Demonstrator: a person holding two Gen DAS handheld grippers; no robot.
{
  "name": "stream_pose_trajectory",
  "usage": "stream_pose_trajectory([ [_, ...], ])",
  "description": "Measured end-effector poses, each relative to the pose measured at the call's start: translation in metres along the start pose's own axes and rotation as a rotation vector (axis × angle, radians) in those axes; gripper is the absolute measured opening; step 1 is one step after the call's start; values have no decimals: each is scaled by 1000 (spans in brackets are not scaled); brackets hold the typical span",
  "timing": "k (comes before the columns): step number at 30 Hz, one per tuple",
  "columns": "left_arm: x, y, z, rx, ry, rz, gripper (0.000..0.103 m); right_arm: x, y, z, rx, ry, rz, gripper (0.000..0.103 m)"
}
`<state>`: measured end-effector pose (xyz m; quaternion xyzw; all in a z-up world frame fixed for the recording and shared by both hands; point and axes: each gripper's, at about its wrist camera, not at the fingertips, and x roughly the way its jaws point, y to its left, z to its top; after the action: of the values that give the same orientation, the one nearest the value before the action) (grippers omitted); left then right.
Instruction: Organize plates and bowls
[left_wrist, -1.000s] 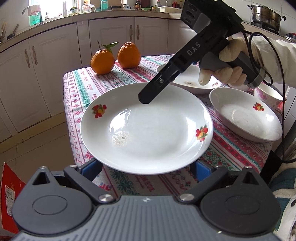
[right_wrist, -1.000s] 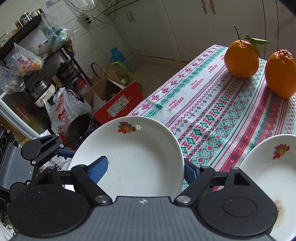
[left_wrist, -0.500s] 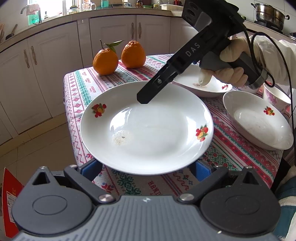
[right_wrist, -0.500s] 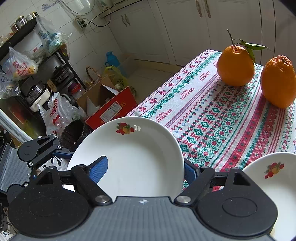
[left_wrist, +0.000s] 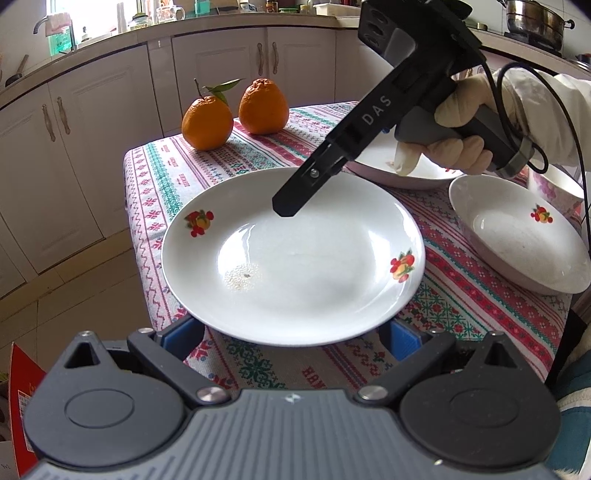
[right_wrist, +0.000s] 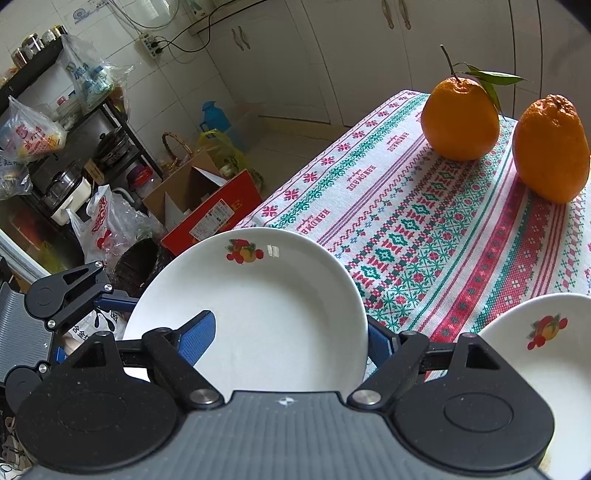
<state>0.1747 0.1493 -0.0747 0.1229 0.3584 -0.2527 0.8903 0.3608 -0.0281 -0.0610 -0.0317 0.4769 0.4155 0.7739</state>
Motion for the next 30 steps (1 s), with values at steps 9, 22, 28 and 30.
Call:
stream_pose_trajectory([
  [9,0,0,0,-2,-2,-5,100,0,2,0,-19,1,-18,89],
  [22,-15,-1,-5,-36,-26,13,101,-17,17,-7,-51,-24,-48,103],
  [28,-38,-16,-10,-59,-50,30,101,-55,34,-23,-66,-83,-108,103],
  [30,-46,-25,-11,-56,-64,34,101,-70,42,-33,-73,-102,-127,103],
])
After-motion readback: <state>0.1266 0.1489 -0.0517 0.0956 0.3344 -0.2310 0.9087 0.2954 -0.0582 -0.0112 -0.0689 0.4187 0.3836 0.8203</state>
